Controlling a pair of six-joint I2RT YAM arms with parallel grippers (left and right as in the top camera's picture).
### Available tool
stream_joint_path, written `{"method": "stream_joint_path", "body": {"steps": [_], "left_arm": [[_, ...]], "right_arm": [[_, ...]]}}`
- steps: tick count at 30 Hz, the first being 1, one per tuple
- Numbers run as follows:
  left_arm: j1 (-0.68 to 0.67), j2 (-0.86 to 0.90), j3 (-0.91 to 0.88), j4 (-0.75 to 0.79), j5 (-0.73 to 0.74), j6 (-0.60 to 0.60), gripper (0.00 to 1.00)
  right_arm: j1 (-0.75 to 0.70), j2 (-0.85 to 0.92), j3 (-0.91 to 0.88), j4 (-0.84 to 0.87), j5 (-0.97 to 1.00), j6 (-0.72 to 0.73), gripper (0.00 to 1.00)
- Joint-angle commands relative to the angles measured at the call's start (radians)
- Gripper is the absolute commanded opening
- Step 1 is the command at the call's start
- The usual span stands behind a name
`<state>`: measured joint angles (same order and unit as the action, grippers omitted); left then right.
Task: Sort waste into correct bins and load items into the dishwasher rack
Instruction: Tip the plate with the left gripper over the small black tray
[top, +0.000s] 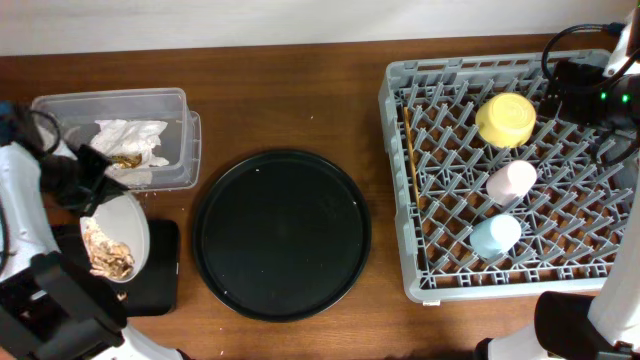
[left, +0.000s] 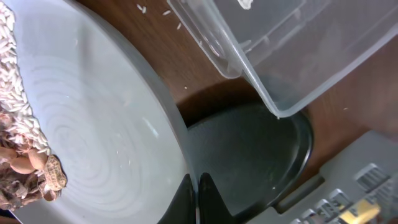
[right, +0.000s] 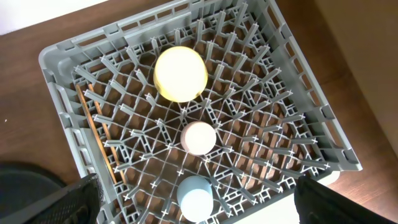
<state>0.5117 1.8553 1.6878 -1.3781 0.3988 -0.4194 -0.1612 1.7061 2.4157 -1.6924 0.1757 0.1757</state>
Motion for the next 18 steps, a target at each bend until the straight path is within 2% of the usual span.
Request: {"method": "stream_joint_path", "body": {"steps": [1, 7, 10, 13, 18], "left_arm": [[0.079, -0.036, -0.031, -0.002, 0.188, 0.112, 0.01], [0.368, -0.036, -0.146, -0.037, 0.548, 0.354, 0.01], [0.459, -0.036, -0.211, -0.042, 0.651, 0.447, 0.01], [0.508, -0.036, -0.229, -0.113, 0.79, 0.596, 0.01], [0.522, -0.036, -0.229, -0.173, 0.834, 0.682, 0.01]], "right_arm": [[-0.003, -0.003, -0.002, -0.006, 0.016, -0.006, 0.99], [-0.003, -0.003, -0.002, -0.006, 0.016, -0.006, 0.99], [-0.003, -0.003, -0.002, -0.006, 0.016, -0.006, 0.99], [-0.003, -0.003, -0.002, -0.006, 0.016, -0.006, 0.99], [-0.003, -0.003, -0.002, -0.006, 0.016, -0.006, 0.99]]}}
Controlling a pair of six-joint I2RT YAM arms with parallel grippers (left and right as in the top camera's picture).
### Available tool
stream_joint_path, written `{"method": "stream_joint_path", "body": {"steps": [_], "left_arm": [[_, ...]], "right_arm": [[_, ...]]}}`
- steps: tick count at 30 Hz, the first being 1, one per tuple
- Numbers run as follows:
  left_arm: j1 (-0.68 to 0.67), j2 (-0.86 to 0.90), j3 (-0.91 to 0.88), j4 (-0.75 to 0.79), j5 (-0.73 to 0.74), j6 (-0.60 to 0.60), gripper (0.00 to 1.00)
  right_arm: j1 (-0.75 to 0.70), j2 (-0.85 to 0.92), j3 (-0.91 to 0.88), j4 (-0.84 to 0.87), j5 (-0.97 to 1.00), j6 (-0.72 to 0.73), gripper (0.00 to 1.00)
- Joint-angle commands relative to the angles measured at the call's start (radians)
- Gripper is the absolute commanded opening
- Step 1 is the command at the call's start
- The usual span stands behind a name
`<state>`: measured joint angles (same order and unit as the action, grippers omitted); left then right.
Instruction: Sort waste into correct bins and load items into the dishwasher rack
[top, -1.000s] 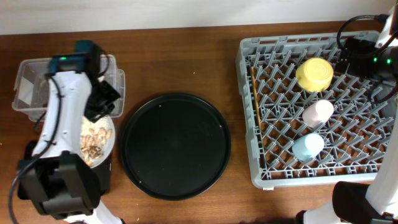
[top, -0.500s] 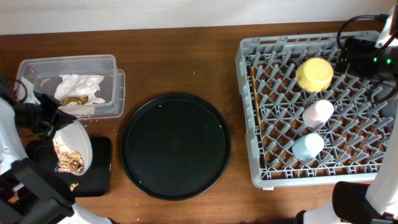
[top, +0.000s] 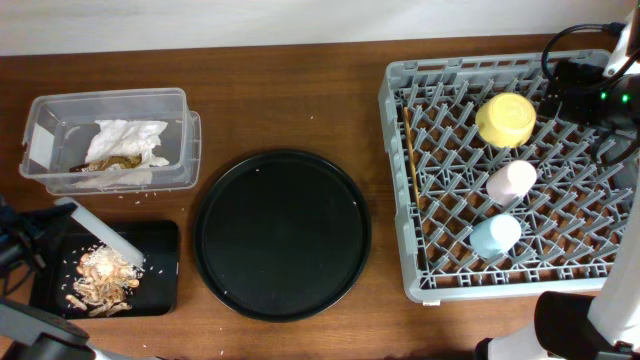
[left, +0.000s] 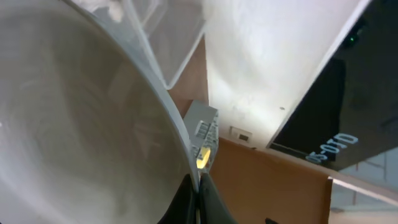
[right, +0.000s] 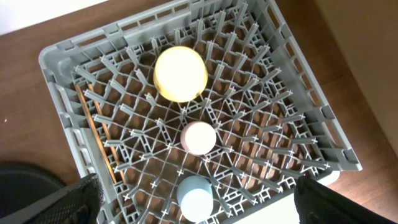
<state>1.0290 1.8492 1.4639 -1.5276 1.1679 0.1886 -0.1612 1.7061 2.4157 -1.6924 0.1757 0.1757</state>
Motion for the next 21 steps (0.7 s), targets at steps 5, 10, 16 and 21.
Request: {"method": "stream_joint_path", "body": {"steps": [5, 10, 16, 21], "left_arm": [[0.01, -0.031, -0.005, -0.117, 0.068, 0.116, 0.01], [0.005, -0.089, -0.006, -0.161, 0.002, 0.121, 0.01], [-0.143, -0.406, -0.006, -0.161, -0.179, 0.084, 0.01], [-0.689, -0.598, -0.006, 0.019, -0.483, -0.332, 0.01]], "right_arm": [[-0.003, -0.003, -0.002, -0.006, 0.016, -0.006, 0.99], [-0.003, -0.003, -0.002, -0.006, 0.016, -0.006, 0.99], [-0.003, -0.003, -0.002, -0.006, 0.016, -0.006, 0.99], [-0.003, -0.003, -0.002, -0.006, 0.016, -0.006, 0.99]]}}
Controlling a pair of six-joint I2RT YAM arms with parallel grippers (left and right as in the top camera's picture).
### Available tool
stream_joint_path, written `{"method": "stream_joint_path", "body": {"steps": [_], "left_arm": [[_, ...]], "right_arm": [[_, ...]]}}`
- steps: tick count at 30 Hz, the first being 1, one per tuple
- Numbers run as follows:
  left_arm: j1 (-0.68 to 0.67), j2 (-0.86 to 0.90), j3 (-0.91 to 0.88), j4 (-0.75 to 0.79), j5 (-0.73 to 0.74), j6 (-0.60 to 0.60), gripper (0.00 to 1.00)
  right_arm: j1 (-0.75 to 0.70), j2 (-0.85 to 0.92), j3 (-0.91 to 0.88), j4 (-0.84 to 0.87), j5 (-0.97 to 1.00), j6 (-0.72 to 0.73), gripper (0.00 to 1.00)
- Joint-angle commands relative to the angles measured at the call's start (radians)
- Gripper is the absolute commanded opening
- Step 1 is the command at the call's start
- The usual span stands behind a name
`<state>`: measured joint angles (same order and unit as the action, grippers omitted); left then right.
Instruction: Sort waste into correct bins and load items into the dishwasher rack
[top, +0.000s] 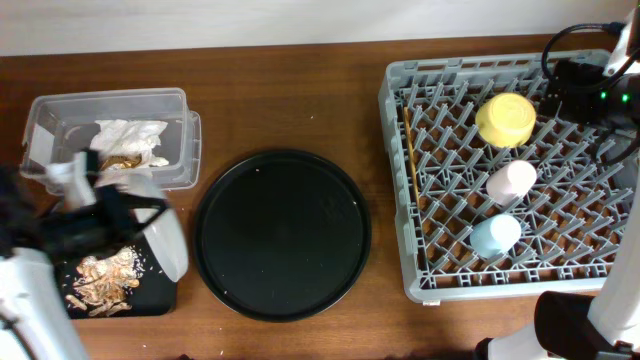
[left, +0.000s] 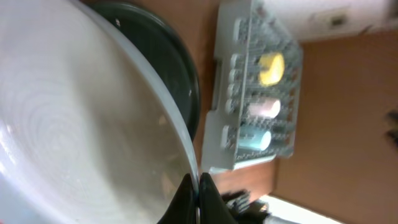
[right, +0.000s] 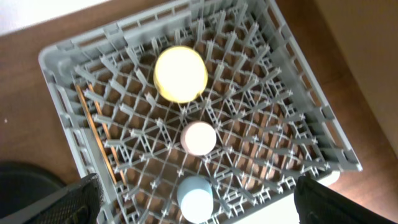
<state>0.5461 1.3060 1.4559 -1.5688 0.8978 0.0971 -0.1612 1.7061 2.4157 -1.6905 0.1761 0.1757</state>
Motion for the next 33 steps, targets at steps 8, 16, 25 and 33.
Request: {"method": "stream_joint_path", "body": {"steps": [8, 16, 25, 33], "left_arm": [[-1.099, 0.169, 0.002, 0.268, -0.937, -0.768, 0.01], [-1.285, 0.531, 0.002, 0.406, -0.932, -0.812, 0.07], [-1.14, 0.486, 0.388, 0.04, -1.067, -0.785, 0.47], [-0.449, 0.291, 0.547, -0.119, -1.167, -0.724, 0.99]], "right_arm": [[-0.003, -0.003, -0.002, -0.008, 0.016, -0.006, 0.99], [-0.003, -0.003, -0.002, -0.008, 0.016, -0.006, 0.99], [-0.003, -0.003, -0.002, -0.008, 0.016, -0.006, 0.98], [-0.003, -0.003, -0.002, -0.008, 0.016, -0.006, 0.99]]}}
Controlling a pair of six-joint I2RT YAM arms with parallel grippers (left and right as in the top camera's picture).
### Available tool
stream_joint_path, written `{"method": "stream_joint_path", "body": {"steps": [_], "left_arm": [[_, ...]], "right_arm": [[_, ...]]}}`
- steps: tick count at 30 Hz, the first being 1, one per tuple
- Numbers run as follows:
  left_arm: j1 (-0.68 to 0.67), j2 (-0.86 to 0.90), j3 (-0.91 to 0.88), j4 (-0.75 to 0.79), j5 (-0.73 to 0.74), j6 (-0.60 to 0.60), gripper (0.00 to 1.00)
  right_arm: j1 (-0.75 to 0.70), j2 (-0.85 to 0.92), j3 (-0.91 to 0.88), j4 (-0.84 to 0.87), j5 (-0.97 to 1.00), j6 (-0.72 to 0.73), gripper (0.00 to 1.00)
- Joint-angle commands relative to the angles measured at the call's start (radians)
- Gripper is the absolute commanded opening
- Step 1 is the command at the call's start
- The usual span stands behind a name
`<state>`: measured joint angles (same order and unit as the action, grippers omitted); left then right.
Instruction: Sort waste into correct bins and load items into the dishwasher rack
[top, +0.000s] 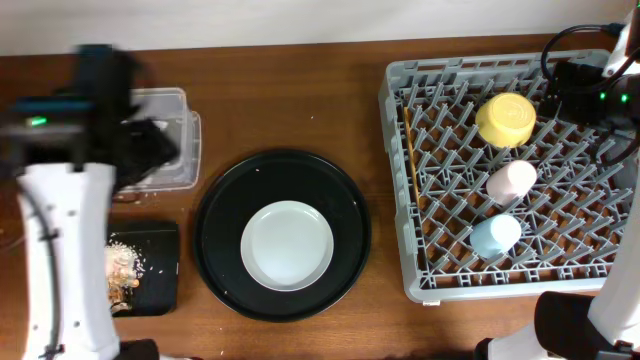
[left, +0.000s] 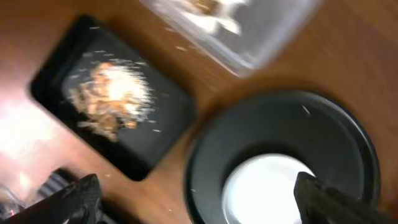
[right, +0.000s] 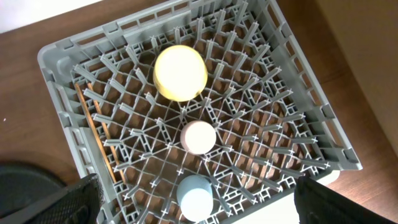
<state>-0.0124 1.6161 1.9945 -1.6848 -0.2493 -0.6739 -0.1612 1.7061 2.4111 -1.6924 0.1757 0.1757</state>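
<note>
An empty white plate (top: 286, 246) lies flat in the middle of the round black tray (top: 215, 235). The left wrist view shows the same plate (left: 267, 193) below my left gripper (left: 196, 186), which hangs high and open, holding nothing. In the overhead view the left arm (top: 95, 110) covers part of the clear bin (top: 170, 150). Food scraps (top: 122, 268) lie in the small black tray (top: 160, 285). My right gripper (right: 199, 199) is open above the grey dish rack (right: 62, 56), empty.
The rack (top: 395, 180) holds a yellow cup (top: 505, 118), a pink cup (top: 510, 182) and a blue cup (top: 495, 236), with a thin wooden stick (top: 410, 170) along its left side. Crumpled paper (left: 217, 18) lies in the clear bin.
The white plate was tilted in my left gripper beside the scrap tray. It now lies flat on the round black tray, and the left gripper is open and higher up. The right arm has not moved.
My left gripper held the plate with food scraps over the small black tray. Then the plate was tipped steeply and the scraps lay in that tray. Then the emptied plate was held near the round tray, where it now rests, let go.
</note>
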Motion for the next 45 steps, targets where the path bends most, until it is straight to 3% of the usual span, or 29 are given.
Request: {"method": "stream_joint_path", "body": {"steps": [1, 2, 3, 6, 8, 14, 17, 18, 20, 21, 24, 30, 34, 42, 43, 45], "left_arm": [[0.189, -0.019, 0.004, -0.003, -0.009, 0.05, 0.99], [0.216, -0.019, 0.004, -0.003, -0.009, 0.079, 0.99], [0.246, -0.019, 0.003, -0.003, -0.01, 0.163, 0.99], [0.266, -0.019, 0.003, -0.003, -0.01, 0.179, 0.99], [0.266, -0.019, 0.003, -0.003, -0.009, 0.179, 0.99], [0.266, -0.019, 0.003, 0.017, -0.054, 0.178, 0.99], [0.266, -0.019, 0.003, 0.015, -0.054, 0.179, 0.99], [0.266, -0.019, 0.003, 0.015, -0.054, 0.179, 0.99], [0.266, -0.019, 0.003, 0.015, -0.054, 0.179, 0.99], [0.266, -0.019, 0.003, 0.015, -0.054, 0.179, 0.99], [0.266, -0.019, 0.003, 0.015, -0.054, 0.178, 0.99], [0.266, -0.019, 0.003, 0.015, -0.054, 0.178, 0.99], [0.266, -0.019, 0.003, 0.015, -0.054, 0.179, 0.99], [0.266, -0.019, 0.003, 0.015, -0.054, 0.178, 0.99], [0.266, -0.019, 0.003, 0.015, -0.054, 0.179, 0.99], [0.266, -0.019, 0.003, 0.015, -0.054, 0.179, 0.99]], "right_arm": [[-0.003, -0.003, 0.002, -0.003, 0.011, -0.002, 0.99], [-0.003, -0.003, 0.002, 0.006, -0.02, -0.002, 0.99], [-0.003, -0.003, 0.002, -0.002, -0.173, -0.002, 0.99], [-0.003, -0.003, 0.001, -0.006, -0.722, -0.002, 0.99], [0.023, -0.002, 0.0, -0.006, -0.938, -0.008, 0.99], [0.618, 0.016, -0.167, 0.031, -0.608, 0.035, 0.99], [0.711, 0.037, -0.193, 0.111, -0.594, 0.036, 0.99], [0.745, 0.057, -0.21, 0.095, -0.5, 0.047, 0.99], [0.801, 0.071, -0.337, 0.086, -0.375, 0.047, 0.99], [0.838, 0.071, -0.487, 0.121, -0.359, 0.047, 0.99], [0.862, 0.071, -0.761, 0.305, -0.332, 0.124, 0.98], [0.861, 0.071, -1.11, 0.688, -0.325, 0.266, 0.5], [0.861, 0.071, -1.25, 0.909, -0.328, 0.342, 0.5], [0.863, 0.133, -1.31, 1.032, -0.314, 0.54, 0.45], [0.863, 0.139, -1.31, 1.032, -0.314, 0.54, 0.43], [0.869, 0.141, -1.31, 1.035, -0.324, 0.54, 0.31]]}}
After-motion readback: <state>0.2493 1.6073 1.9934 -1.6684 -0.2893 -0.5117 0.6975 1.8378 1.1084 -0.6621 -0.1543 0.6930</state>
